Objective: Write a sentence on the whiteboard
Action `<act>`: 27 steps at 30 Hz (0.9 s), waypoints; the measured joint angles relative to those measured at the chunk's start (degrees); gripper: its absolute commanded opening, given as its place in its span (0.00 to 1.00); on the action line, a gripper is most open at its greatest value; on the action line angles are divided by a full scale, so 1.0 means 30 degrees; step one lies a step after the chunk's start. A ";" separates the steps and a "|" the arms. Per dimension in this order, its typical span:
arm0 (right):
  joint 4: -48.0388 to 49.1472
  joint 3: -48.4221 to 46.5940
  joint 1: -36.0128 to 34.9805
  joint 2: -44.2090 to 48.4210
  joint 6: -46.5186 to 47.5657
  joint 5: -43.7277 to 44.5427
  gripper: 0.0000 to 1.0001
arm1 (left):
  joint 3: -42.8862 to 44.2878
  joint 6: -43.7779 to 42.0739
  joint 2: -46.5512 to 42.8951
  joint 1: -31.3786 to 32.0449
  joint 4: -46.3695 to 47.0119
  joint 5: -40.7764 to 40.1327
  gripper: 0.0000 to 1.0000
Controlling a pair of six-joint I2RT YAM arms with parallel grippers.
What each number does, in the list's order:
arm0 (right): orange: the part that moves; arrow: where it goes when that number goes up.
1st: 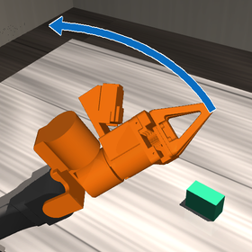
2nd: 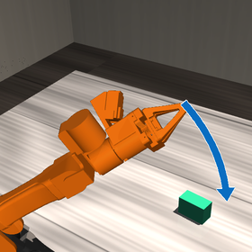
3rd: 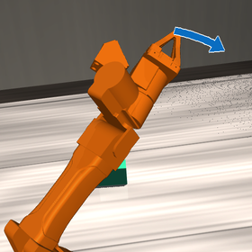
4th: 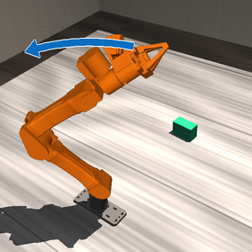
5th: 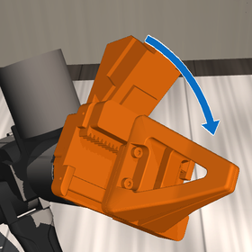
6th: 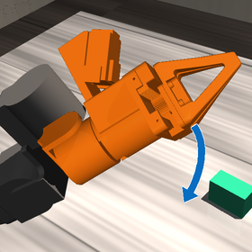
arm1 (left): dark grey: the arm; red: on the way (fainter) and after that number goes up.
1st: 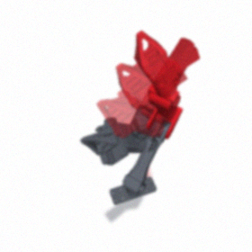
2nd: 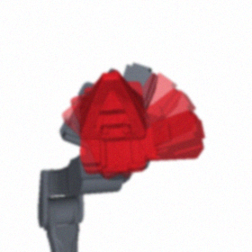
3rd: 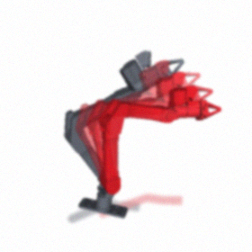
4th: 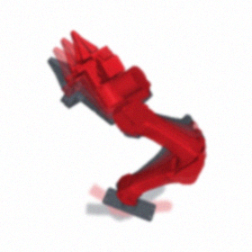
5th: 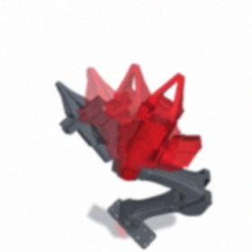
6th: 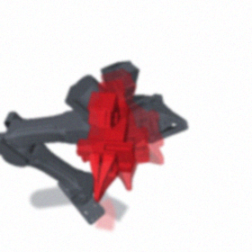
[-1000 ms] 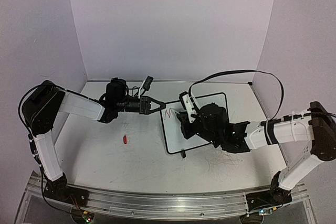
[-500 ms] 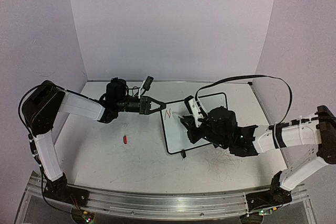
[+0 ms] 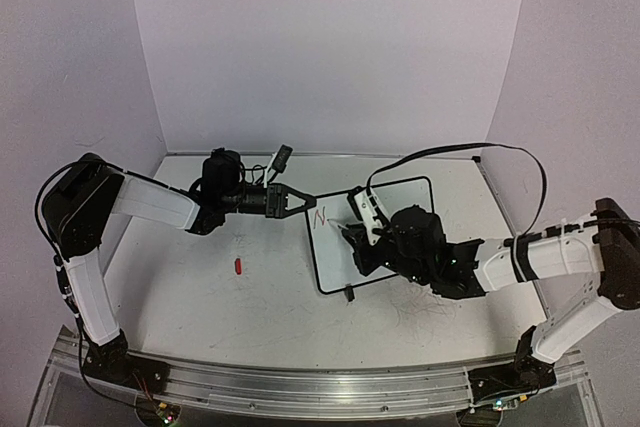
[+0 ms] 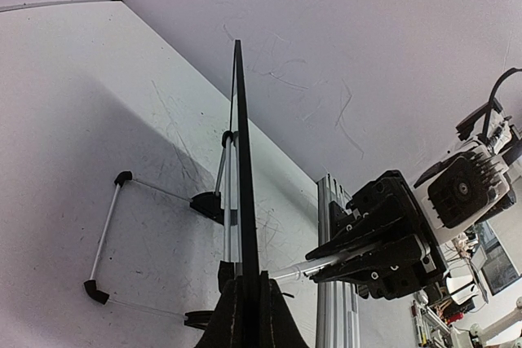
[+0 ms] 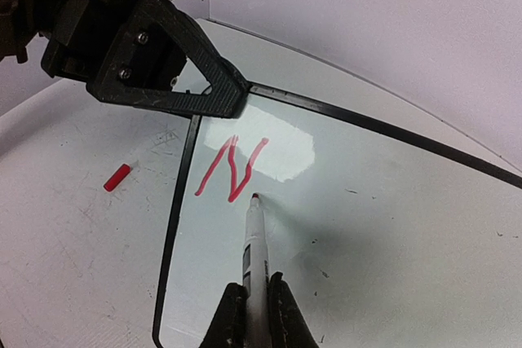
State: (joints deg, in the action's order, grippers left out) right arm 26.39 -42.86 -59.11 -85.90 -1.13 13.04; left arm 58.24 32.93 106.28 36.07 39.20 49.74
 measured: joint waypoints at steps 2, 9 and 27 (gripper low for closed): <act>-0.0012 -0.0108 0.0000 -0.0060 0.0000 0.0051 0.00 | 0.0000 0.0003 0.0000 0.0000 0.0000 0.0005 0.00; 0.0012 -0.0295 0.0000 -0.0133 -0.0089 0.0280 0.00 | 0.0000 0.0001 0.0000 -0.0001 0.0000 0.0000 0.00; -0.0109 -0.0280 -0.0018 -0.0133 -0.0651 0.0846 0.00 | 0.0000 0.0007 0.0000 0.0000 -0.0007 -0.0007 0.00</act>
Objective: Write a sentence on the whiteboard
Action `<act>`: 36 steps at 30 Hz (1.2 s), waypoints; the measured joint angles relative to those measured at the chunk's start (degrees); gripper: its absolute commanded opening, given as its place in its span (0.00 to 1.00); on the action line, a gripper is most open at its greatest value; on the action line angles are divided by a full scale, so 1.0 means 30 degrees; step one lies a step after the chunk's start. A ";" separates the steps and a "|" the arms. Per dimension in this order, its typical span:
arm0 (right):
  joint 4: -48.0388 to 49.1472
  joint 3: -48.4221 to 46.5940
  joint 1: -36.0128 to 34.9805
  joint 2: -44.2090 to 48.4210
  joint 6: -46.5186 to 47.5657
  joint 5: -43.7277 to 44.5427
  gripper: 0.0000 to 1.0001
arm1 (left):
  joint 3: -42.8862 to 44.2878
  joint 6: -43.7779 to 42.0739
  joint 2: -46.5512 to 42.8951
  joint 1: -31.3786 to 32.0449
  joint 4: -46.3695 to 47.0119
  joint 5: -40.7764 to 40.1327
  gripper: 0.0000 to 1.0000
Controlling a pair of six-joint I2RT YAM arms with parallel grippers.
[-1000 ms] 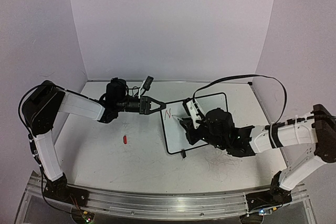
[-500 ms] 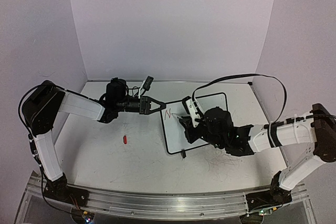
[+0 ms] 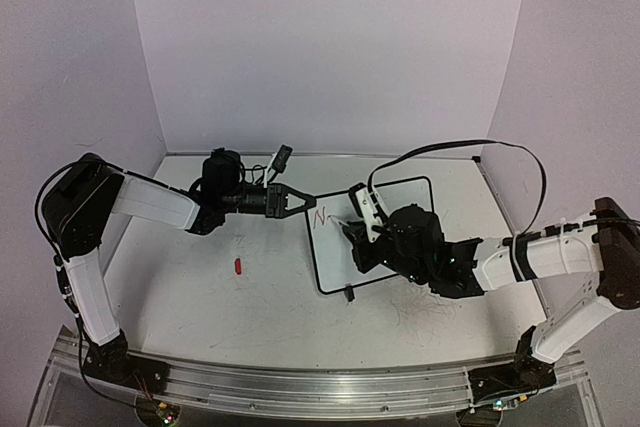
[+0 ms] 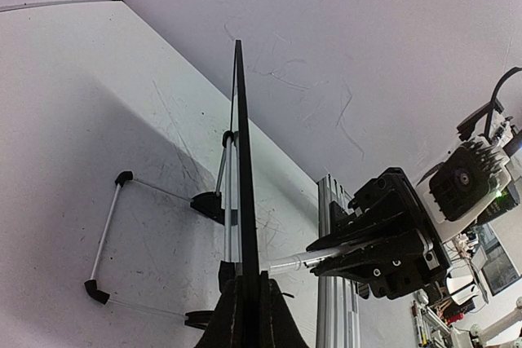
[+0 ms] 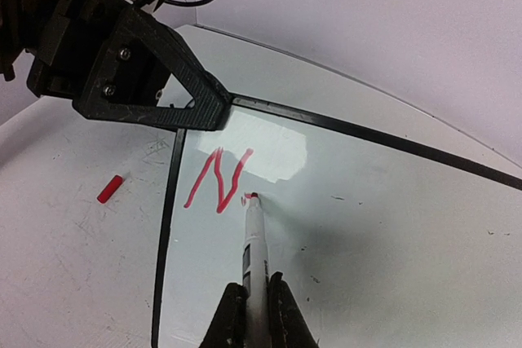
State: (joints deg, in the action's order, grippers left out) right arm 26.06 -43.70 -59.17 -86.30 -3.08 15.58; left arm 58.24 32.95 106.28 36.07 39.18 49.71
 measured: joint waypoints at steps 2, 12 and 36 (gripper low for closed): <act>-0.0006 0.0000 -0.0004 0.0000 -0.0041 0.0043 0.00 | 0.0000 0.0000 0.0000 0.0000 -0.0006 -0.0006 0.00; 0.0007 0.0124 -0.0004 0.0022 -0.0387 0.0516 0.00 | 0.0000 0.0000 0.0000 -0.0007 -0.0015 -0.0049 0.00; 0.0114 -0.0363 -0.0004 -0.0245 -0.0259 0.0798 0.00 | 0.0000 0.0005 0.0000 -0.0007 -0.0020 -0.0066 0.00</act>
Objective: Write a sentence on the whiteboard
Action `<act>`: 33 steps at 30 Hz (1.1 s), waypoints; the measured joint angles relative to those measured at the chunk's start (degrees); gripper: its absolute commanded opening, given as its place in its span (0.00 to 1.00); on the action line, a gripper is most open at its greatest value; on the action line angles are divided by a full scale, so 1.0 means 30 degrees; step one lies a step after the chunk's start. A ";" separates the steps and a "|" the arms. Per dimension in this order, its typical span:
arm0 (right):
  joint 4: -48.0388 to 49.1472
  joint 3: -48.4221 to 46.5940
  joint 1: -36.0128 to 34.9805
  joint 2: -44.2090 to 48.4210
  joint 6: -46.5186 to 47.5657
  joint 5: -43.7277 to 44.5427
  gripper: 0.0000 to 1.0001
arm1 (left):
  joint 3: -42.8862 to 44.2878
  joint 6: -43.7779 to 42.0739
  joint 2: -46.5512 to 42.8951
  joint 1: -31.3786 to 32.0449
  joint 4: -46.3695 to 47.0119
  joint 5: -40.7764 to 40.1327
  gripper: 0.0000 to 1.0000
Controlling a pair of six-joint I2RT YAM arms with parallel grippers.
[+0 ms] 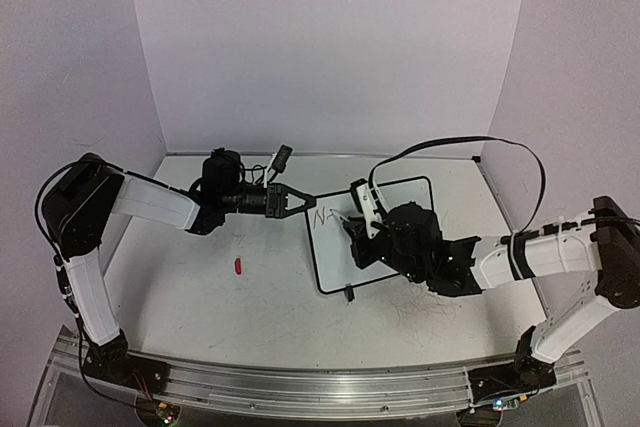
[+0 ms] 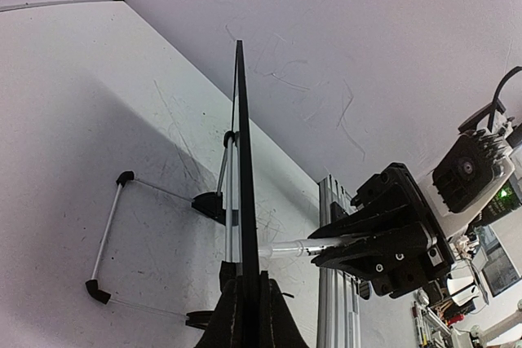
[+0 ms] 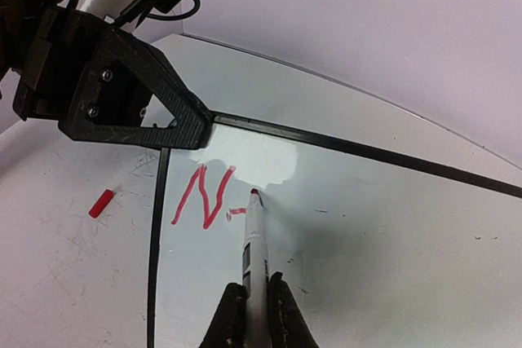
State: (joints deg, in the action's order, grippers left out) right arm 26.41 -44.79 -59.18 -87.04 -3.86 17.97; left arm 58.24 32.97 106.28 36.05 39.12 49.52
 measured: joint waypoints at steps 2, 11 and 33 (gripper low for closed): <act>0.0049 -0.0081 0.0000 -0.0080 0.0004 -0.0072 0.00 | 0.0000 -0.0005 0.0000 0.0000 -0.0002 -0.0007 0.00; 0.0025 -0.0109 0.0007 -0.0098 -0.0090 -0.0453 0.00 | 0.0000 -0.0005 0.0000 0.0000 -0.0002 0.0007 0.00; -0.0188 0.0309 -0.0221 -0.0098 -0.0913 -0.0882 0.00 | 0.0000 -0.0005 0.0000 0.0000 -0.0002 0.0000 0.00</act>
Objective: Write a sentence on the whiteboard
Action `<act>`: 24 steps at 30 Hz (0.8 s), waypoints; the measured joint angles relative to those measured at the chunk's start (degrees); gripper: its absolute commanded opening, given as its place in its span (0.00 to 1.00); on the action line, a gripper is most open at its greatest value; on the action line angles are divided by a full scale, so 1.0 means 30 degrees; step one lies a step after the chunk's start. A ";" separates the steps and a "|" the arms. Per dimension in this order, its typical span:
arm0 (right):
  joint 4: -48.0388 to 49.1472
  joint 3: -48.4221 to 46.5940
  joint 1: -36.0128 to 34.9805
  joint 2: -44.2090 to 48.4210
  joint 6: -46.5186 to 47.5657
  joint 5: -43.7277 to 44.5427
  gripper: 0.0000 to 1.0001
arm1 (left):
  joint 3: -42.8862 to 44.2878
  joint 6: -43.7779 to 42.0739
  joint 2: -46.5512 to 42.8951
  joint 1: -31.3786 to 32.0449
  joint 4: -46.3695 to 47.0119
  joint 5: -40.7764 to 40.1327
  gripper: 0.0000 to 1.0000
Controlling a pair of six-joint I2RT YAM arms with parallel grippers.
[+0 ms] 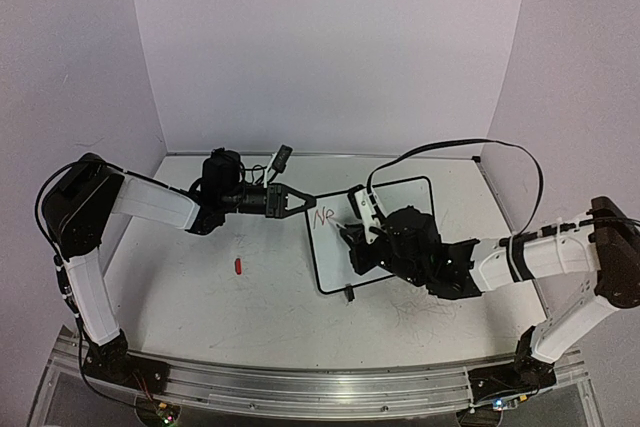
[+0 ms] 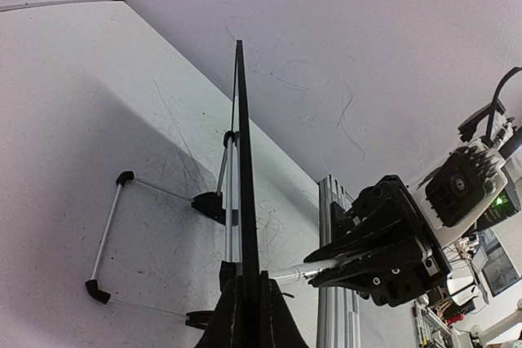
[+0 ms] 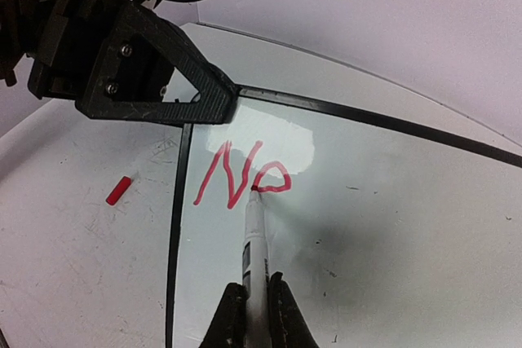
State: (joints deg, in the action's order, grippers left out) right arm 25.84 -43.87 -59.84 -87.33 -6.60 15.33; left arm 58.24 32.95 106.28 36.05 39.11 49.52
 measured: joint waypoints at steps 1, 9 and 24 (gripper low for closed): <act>-0.0009 0.0045 -0.0028 0.0000 -0.0031 -0.0009 0.00 | 0.0000 0.0000 0.0000 0.0000 0.0000 0.0003 0.00; -0.0006 0.0219 -0.0107 0.0000 -0.0278 0.0001 0.00 | 0.0000 0.0000 0.0000 0.0000 0.0000 0.0000 0.00; -0.0210 0.0557 -0.0122 0.0270 -0.0398 0.0308 0.00 | 0.0000 0.0000 0.0000 0.0000 0.0000 -0.0007 0.00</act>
State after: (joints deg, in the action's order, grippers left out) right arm 25.21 -42.19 -60.21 -86.52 -7.79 16.25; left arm 58.24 32.95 106.28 36.05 39.11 49.50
